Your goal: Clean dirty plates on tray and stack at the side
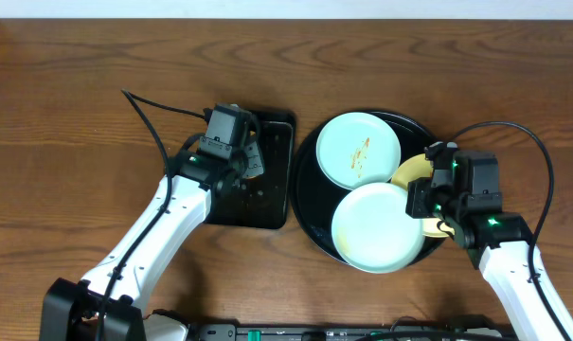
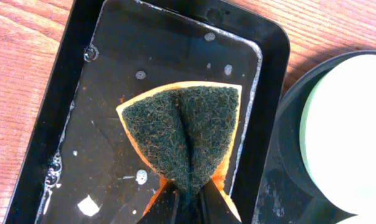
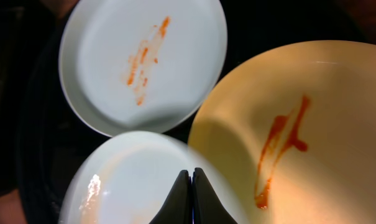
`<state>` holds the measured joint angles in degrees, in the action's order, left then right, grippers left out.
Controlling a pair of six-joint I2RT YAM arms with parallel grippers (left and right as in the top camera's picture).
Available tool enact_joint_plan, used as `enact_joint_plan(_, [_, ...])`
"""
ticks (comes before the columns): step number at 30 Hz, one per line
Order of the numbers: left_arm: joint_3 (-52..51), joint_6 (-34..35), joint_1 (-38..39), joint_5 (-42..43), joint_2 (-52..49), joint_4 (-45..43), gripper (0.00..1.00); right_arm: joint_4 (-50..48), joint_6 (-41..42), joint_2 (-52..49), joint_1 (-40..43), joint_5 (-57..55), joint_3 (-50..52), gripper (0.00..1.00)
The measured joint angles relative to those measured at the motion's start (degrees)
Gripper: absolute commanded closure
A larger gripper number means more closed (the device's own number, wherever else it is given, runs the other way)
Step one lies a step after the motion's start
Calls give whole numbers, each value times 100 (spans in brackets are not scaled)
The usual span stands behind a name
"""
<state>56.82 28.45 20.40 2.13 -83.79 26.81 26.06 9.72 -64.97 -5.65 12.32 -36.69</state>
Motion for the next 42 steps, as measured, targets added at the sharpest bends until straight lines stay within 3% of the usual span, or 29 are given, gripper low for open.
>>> enact_joint_plan(3, [0, -2, 0, 0, 0, 2, 92, 168, -52, 0, 0, -85, 0, 96])
enact_joint_plan(5, [0, -2, 0, 0, 0, 2, 92, 398, -24, 0, 0, -74, 0, 80])
enact_joint_plan(9, [0, -2, 0, 0, 0, 4, 92, 1025, 101, 0, 0, -31, 0, 62])
enact_joint_plan(15, [0, -2, 0, -22, 0, 2, 92, 2194, 693, 0, 0, -11, -7, 61])
enact_joint_plan(28, [0, -2, 0, -61, 0, 4, 92, 3110, 1655, 0, 0, 31, -7, 62])
enact_joint_plan(36, [0, -2, 0, -61, 0, 4, 92, 3327, 1818, 0, 0, 437, -26, 58])
enact_joint_plan(42, [0, -2, 0, -63, 0, 2, 92, 4190, 1788, 0, 0, 304, -726, 51])
